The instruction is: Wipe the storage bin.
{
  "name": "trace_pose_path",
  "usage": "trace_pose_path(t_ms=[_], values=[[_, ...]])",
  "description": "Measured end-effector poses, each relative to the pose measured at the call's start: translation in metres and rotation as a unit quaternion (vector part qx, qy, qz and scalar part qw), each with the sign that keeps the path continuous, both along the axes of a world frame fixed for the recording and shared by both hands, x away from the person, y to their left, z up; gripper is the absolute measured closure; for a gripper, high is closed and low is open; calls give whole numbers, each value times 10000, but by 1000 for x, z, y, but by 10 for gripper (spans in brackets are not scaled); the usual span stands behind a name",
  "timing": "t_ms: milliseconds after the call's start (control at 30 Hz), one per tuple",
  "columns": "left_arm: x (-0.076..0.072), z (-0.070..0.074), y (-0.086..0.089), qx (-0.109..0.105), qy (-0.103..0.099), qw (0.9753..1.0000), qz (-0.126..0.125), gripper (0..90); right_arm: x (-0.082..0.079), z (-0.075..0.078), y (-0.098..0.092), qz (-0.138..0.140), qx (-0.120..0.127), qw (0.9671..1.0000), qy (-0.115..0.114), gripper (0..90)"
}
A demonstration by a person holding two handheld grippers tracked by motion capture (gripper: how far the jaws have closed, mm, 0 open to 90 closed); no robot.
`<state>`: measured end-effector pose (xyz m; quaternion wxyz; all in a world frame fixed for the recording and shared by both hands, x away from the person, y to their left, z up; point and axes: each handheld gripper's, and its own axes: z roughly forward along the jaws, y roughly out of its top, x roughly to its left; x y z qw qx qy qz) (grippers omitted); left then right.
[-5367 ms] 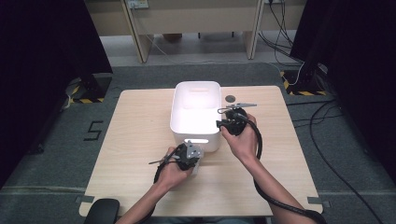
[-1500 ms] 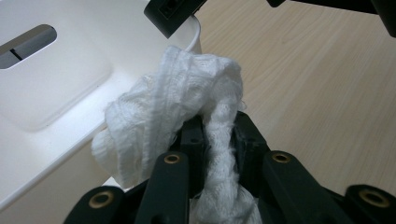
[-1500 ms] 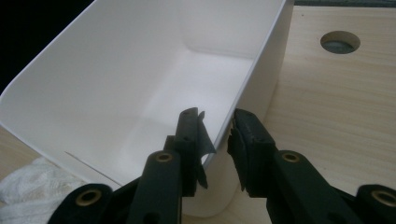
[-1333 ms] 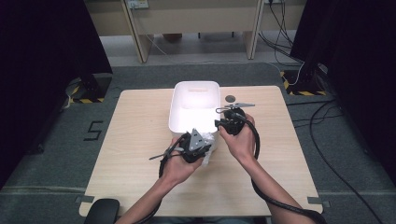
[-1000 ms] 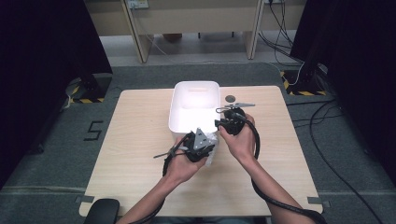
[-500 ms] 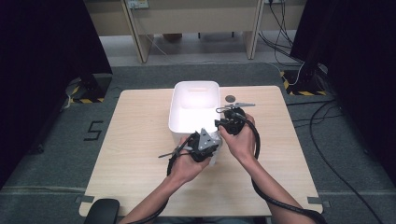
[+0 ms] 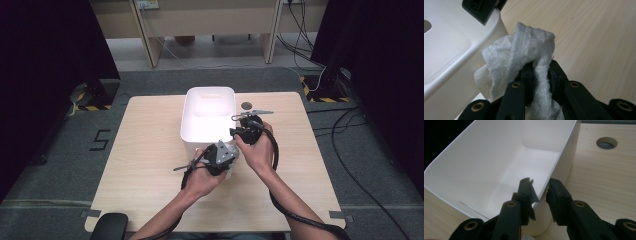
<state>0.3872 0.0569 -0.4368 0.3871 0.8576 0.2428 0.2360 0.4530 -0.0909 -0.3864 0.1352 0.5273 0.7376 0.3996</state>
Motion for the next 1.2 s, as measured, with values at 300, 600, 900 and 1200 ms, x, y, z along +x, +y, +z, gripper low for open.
trace_pose_path(t_ms=[300,600,900,1200], values=[[1,-22,-4,244,32,9997,0,772,0,0,0,8,-1,10000,1,726],[4,-41,-6,419,181,9990,18,772,0,0,0,10,-2,10000,0,726],[6,-49,-7,506,275,9983,1,772,0,0,0,16,-4,10000,-2,726],[8,-57,-7,531,366,9979,20,772,0,0,0,22,-14,10000,-8,722]])
